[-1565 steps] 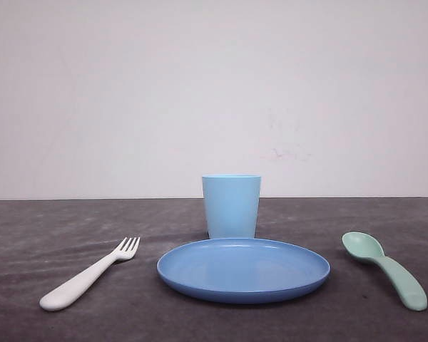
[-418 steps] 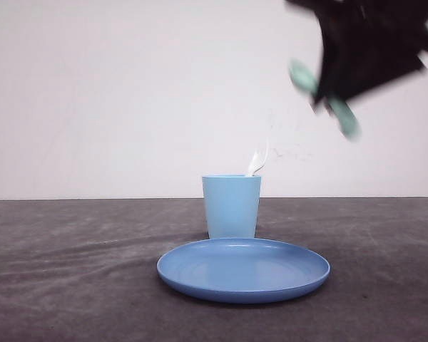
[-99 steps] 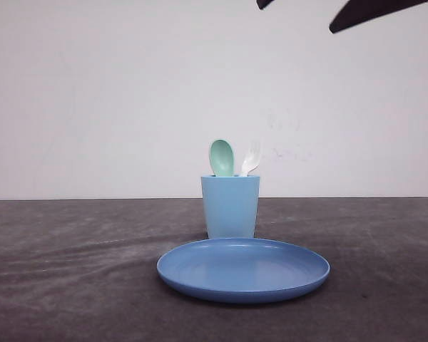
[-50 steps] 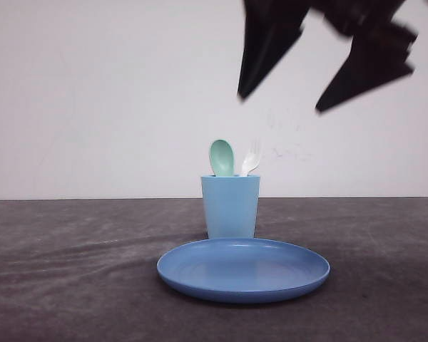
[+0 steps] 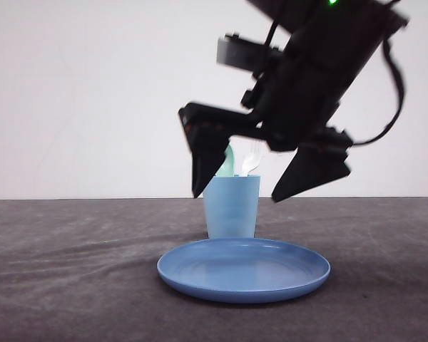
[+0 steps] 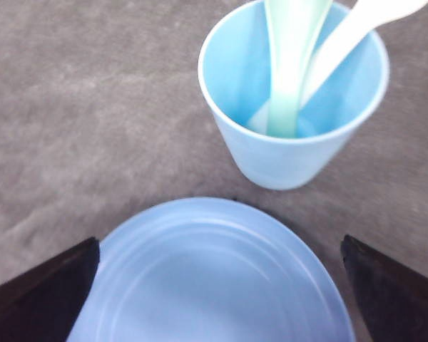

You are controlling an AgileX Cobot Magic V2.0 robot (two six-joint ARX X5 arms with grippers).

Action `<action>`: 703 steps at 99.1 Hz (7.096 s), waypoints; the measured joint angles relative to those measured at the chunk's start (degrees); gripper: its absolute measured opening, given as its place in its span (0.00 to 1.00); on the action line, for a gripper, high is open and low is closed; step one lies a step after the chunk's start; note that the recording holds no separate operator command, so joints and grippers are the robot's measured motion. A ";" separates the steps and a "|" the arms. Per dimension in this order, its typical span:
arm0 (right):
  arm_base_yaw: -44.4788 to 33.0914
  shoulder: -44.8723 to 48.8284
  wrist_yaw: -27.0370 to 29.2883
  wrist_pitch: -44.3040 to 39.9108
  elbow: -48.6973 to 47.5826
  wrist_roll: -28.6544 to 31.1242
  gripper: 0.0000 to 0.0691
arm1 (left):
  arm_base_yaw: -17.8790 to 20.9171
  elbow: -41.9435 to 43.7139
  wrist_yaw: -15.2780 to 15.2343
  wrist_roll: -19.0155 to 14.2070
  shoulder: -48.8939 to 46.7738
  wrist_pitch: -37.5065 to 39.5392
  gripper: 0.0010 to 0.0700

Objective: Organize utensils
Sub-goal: 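Lower the right gripper around the cup and grasp it, then lift the cup with the right gripper above the plate, then lower the cup onto the plate center with the right gripper, then open the right gripper and raise it away from the cup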

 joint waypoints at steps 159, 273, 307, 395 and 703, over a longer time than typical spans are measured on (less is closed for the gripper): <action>-5.84 11.63 -3.58 9.90 4.85 2.16 0.99 | -0.11 -0.02 0.00 0.00 0.00 -0.02 0.38; -6.78 14.84 -4.31 9.92 7.41 0.28 0.57 | -0.11 -0.02 0.00 0.04 0.00 -0.28 0.38; -6.08 3.32 -4.28 4.61 7.41 -5.14 0.57 | -0.11 0.00 0.00 0.04 0.00 -0.44 0.38; 2.60 -25.16 0.31 -16.85 6.69 -12.02 0.57 | -0.11 -0.02 0.00 0.04 0.00 -0.39 0.38; 6.78 -45.90 -0.85 -19.93 -12.92 -5.31 0.96 | -0.11 0.00 0.00 0.00 0.00 -1.36 0.38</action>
